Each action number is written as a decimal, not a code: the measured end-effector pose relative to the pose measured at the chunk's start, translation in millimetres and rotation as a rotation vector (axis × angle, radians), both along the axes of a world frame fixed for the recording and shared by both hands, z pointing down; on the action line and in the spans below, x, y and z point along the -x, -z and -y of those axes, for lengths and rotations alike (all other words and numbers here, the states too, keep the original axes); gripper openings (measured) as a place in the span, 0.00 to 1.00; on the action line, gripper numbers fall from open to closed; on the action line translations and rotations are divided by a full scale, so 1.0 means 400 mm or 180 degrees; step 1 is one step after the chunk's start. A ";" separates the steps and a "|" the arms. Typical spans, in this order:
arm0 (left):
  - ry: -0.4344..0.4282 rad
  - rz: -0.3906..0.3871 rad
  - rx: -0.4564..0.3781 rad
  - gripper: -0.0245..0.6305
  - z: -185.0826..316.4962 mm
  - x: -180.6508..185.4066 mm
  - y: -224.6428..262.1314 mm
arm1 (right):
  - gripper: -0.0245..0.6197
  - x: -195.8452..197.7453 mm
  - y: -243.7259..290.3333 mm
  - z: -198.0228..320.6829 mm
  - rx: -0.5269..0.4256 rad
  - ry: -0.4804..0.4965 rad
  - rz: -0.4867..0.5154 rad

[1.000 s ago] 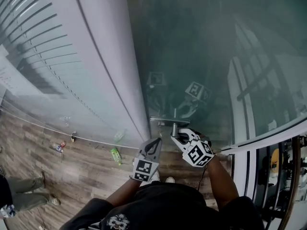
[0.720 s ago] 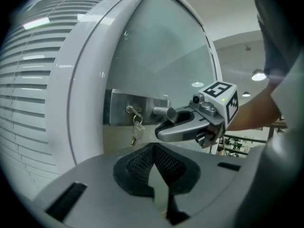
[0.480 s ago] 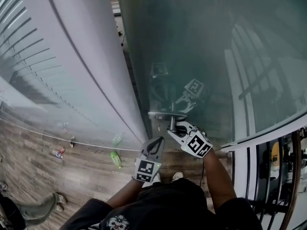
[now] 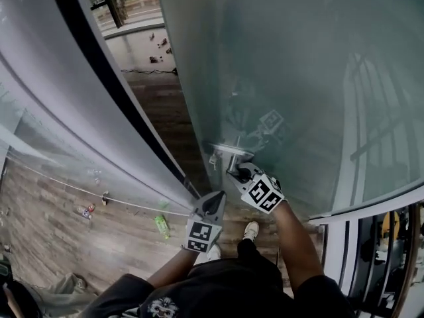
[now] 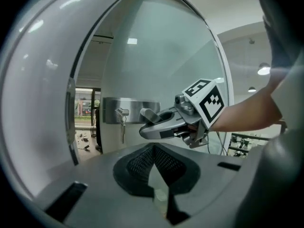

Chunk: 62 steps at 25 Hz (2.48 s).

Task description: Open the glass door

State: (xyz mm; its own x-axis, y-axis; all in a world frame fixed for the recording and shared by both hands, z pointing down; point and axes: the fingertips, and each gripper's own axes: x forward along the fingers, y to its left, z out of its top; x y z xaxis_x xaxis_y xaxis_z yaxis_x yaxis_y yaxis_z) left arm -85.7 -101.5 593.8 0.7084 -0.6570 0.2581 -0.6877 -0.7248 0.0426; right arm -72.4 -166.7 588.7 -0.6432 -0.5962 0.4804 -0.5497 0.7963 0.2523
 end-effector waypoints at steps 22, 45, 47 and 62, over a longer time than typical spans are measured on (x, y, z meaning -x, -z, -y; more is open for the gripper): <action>0.1087 0.0060 -0.0112 0.05 0.523 -0.226 0.092 | 0.06 -0.351 0.006 0.623 0.0377 -0.0524 0.0258; 0.0397 -0.0196 0.0048 0.05 1.041 -0.583 0.087 | 0.06 -0.971 -0.011 1.176 0.0403 -0.1673 0.0446; 0.0367 -0.0207 0.0051 0.05 1.057 -0.598 0.095 | 0.06 -1.039 0.006 1.206 0.0396 -0.1778 0.0451; 0.0537 -0.0064 0.0215 0.05 1.151 -0.697 0.073 | 0.06 -1.528 0.052 1.351 0.0524 -0.2509 0.0362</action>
